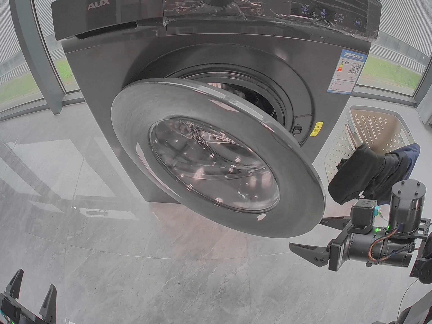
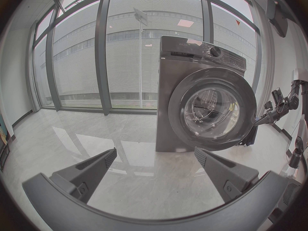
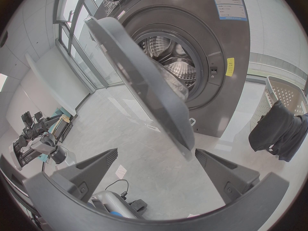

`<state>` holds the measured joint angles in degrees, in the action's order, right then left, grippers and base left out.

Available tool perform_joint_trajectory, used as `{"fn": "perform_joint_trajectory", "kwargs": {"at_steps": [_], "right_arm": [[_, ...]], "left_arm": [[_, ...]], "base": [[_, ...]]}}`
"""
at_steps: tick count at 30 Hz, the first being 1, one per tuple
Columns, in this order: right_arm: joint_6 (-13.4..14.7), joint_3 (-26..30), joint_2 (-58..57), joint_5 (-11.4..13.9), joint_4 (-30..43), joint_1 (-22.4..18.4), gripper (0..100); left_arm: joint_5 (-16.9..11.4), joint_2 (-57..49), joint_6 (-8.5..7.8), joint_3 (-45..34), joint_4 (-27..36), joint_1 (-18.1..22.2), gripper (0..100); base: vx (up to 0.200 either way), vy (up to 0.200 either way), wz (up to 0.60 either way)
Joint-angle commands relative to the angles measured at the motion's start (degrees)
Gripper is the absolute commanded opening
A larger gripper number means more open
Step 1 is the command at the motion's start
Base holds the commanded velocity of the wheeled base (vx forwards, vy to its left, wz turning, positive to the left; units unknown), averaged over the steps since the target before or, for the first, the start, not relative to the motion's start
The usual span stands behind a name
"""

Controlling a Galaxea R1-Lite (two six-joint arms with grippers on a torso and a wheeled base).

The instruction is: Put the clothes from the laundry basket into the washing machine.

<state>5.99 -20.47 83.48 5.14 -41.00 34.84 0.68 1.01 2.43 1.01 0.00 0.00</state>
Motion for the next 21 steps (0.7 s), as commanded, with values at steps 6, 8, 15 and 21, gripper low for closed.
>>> {"fn": "perform_joint_trajectory", "kwargs": {"at_steps": [6,8,15,21], "right_arm": [[0.8,1.8,1.0,0.5,0.0,4.2,100],[0.8,3.2,0.1,0.6,0.0,4.1,100],[-0.2,9.9,-1.2,-0.3,0.1,0.7,100],[-0.3,9.1,-0.6,-0.3,0.0,-6.7,100]], "left_arm": [[0.0,-0.6,0.04,-0.9,0.0,0.0,100],[0.0,-0.6,0.04,-0.9,0.0,0.0,100],[0.0,-0.6,0.04,-0.9,0.0,0.0,100],[0.0,-0.6,0.04,-0.9,0.0,0.0,100]], "base": [[0.0,0.0,0.0],[0.0,0.0,0.0],[0.0,0.0,0.0],[0.0,0.0,0.0]]}}
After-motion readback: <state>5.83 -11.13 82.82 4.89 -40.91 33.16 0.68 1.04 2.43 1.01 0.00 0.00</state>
